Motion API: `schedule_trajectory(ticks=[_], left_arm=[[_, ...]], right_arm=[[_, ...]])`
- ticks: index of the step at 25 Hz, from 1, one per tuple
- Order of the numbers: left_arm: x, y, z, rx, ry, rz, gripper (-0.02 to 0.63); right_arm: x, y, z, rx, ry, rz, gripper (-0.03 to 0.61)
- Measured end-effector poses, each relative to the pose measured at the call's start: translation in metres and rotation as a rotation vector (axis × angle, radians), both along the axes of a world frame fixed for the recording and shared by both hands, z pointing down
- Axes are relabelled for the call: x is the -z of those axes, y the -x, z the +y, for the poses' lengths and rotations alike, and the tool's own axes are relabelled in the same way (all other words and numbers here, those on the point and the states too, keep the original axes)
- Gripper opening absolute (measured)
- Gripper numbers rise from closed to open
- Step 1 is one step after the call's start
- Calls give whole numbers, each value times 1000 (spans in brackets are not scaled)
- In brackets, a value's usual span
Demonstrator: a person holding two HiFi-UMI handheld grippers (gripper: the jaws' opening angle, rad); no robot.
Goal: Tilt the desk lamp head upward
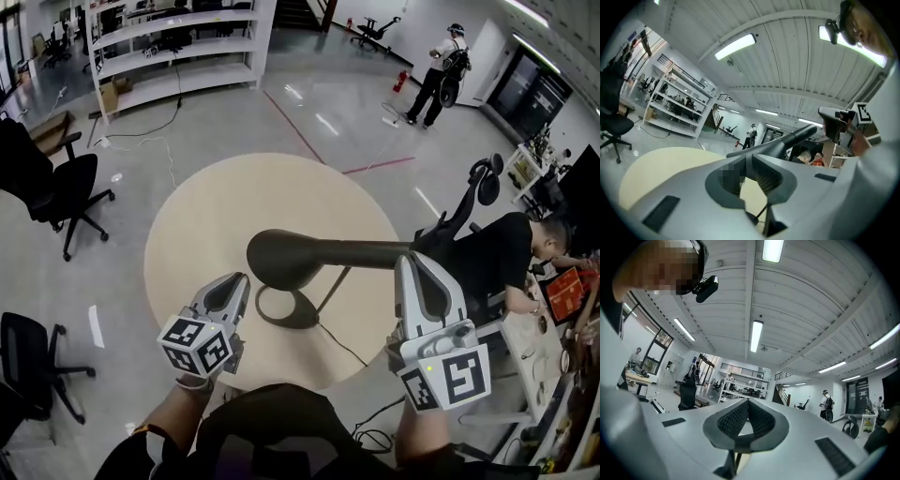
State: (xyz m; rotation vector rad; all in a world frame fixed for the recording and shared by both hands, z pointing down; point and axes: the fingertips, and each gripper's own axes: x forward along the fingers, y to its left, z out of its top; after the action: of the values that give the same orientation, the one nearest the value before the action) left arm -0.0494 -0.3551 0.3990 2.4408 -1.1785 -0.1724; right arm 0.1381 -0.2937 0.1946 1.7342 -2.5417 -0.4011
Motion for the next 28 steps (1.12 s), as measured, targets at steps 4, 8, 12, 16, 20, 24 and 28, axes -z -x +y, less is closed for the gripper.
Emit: schedule_trajectory(ticks=[4, 8, 12, 16, 20, 24, 28], left_arm=[[-11, 0, -7, -66, 64, 113, 131], [-15, -9, -12, -164, 112, 263, 154], [-22, -7, -17, -224, 159, 359, 172], [-30, -4, -22, -238, 199, 398, 181], [-32, -11, -27, -282, 219, 426, 181], [-34, -11, -31, -297, 230, 453, 181], [-40, -8, -35, -285, 257, 467, 181]], right_arm=[[15, -9, -18, -34, 2, 34, 11], [23, -16, -36, -58, 22, 55, 11], [23, -15, -54, -64, 52, 62, 11], [21, -16, -63, -65, 80, 68, 11], [17, -19, -70, -67, 104, 77, 11], [8, -19, -75, -74, 133, 91, 11], [4, -16, -78, -75, 154, 109, 11]])
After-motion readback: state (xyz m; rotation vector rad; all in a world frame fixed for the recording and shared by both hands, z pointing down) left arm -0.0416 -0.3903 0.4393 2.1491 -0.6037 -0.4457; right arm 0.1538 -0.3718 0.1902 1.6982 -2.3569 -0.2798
